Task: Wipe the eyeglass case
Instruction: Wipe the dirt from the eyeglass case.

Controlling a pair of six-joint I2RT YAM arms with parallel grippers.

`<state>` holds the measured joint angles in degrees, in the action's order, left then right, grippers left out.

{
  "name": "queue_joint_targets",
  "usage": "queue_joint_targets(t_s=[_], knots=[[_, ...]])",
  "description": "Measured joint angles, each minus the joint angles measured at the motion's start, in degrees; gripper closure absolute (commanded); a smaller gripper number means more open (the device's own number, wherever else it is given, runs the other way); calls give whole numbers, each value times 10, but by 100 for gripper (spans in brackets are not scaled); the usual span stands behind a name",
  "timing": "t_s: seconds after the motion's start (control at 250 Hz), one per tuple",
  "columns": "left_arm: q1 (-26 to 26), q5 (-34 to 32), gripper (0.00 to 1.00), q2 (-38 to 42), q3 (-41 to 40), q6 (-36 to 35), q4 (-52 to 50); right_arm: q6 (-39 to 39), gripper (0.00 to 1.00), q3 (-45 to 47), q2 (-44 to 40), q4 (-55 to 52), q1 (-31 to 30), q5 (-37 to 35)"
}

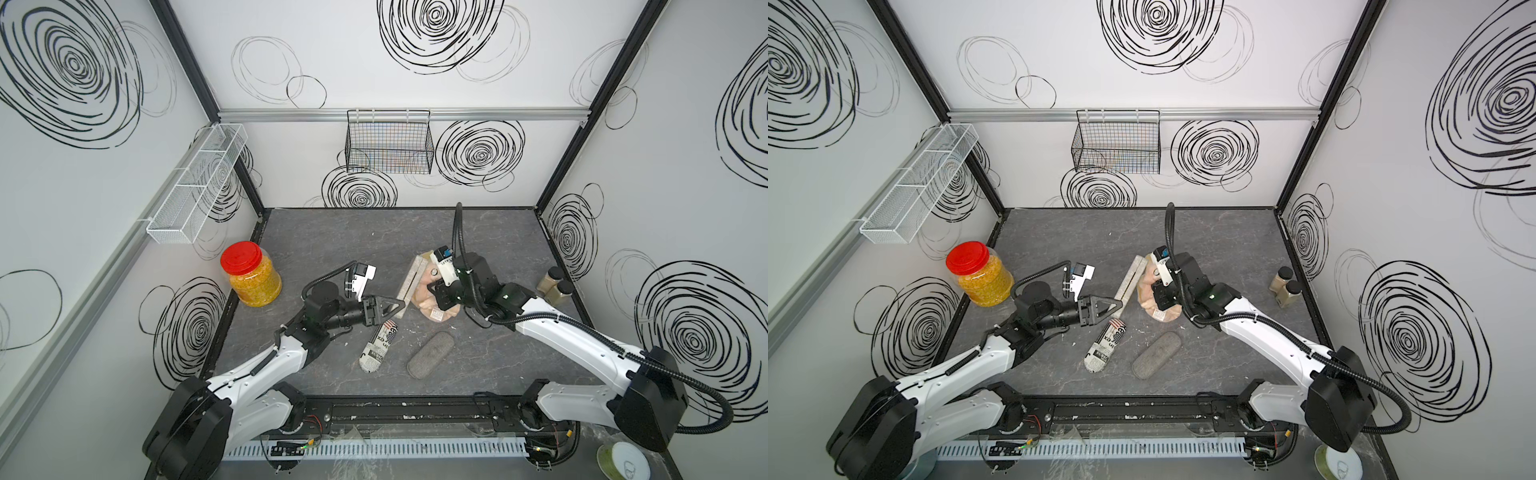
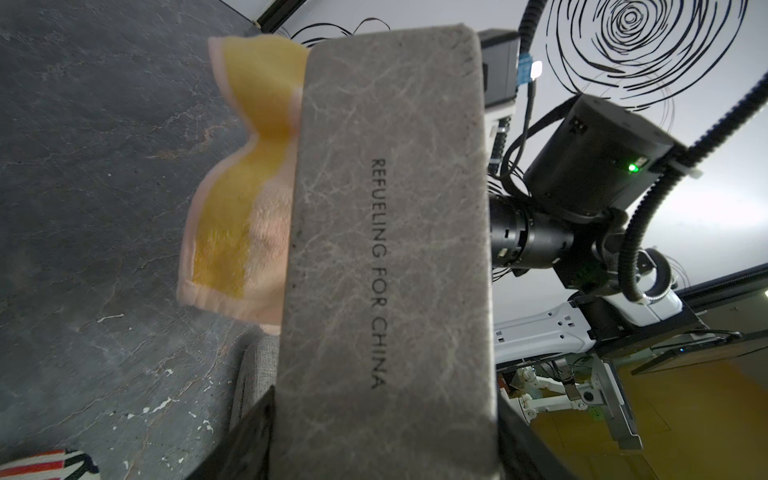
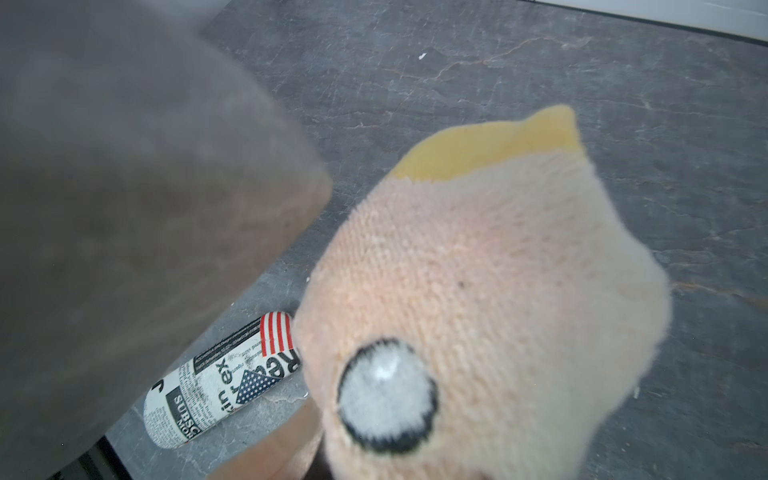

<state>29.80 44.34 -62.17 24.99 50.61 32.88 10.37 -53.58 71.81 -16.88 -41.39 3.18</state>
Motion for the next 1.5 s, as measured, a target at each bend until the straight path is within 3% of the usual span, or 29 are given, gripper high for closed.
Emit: queue_joint_targets(t_s=[0.264,0.559,0.803,1.063,1.302,1.502], knots=[[8,9,38,-21,5,-9,-27,-13,98,-1,17,5,-30,83],[9,6,38,-23,6,-14,-32,1,99,-1,19,-3,-25,-1],[10,6,38,-23,7,-17,-33,-12,99,-1,19,0,-26,79],[17,6,39,-31,9,-20,-30,10,100,-1,19,-5,-20,-5],[21,6,39,-31,9,-23,-32,3,99,-1,19,-1,-20,59],[20,-1,38,-31,9,-22,-33,12,100,-2,23,-3,-23,13]])
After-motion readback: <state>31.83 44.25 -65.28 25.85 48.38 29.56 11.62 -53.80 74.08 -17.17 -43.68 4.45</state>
